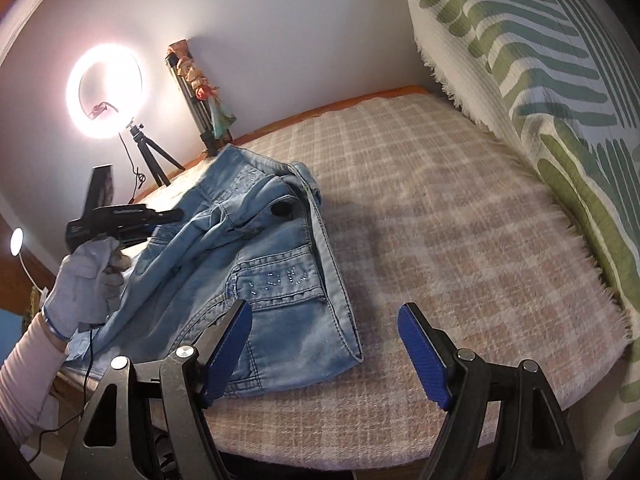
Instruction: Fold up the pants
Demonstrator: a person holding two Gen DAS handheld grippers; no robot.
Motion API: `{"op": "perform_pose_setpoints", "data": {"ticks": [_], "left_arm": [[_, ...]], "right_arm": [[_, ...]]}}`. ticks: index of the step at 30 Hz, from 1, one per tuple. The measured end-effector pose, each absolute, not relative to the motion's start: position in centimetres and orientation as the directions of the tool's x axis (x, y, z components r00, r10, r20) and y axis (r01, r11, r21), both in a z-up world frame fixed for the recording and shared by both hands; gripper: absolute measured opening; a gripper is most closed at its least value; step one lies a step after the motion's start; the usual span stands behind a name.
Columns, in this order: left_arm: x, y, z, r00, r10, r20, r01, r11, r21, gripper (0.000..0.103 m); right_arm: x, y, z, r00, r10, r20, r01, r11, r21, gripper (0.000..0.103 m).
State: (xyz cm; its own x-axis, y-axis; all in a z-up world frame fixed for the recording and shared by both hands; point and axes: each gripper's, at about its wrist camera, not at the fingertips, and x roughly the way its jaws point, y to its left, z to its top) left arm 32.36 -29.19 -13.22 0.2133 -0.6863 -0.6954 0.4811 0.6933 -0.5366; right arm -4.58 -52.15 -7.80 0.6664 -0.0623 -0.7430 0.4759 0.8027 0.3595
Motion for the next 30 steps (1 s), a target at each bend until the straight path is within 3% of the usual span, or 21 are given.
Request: {"op": "perform_pose_setpoints", "data": {"ticks": [11,16,19,22,27,30], "left_arm": [[21.9,-31.1,-8.1,0.098,-0.763,-0.639,0.725,0.494,-0.479,0.006],[16.9,-32.5,-10.0,-0.018,-0.719,-0.695,0.792,0.414,-0.449,0.006],[15.0,-33.6,-11.6,-0.093,-0.652,-0.753,0.827,0.370,-0.422,0.006],[14.5,-33.4,-11.9,-0.135,-0.633,-0.762,0.823,0.357,-0.443,0.017],[15.4,-31.1,-9.2,-0.010,-0.662,-0.749,0.841,0.400,-0.365,0.018],[16.1,-28.2,-7.8,0.087,-0.663,-0.743,0.834,0.457,-0.310,0.018]], "right_arm": [[-5.1,-52.7,-6.7,0.744,-0.026,-0.667,0.456,0.750,0.479,0.078],[-5.4,-53.9,-7.6,0.808,0.044,-0.587,0.416,0.663,0.622,0.078],[-6.1,-54.8,-9.0,0.852,0.098,-0.514,0.371,0.580,0.725,0.085],[-6.1,-55.3,-10.7,0.875,0.200,-0.442,0.297,0.500,0.814,0.085],[-5.3,-55.0,-12.3,0.852,0.228,-0.472,0.318,0.491,0.811,0.085],[-4.8,-55.1,-12.6,0.805,0.153,-0.573,0.416,0.543,0.729,0.085]]}}
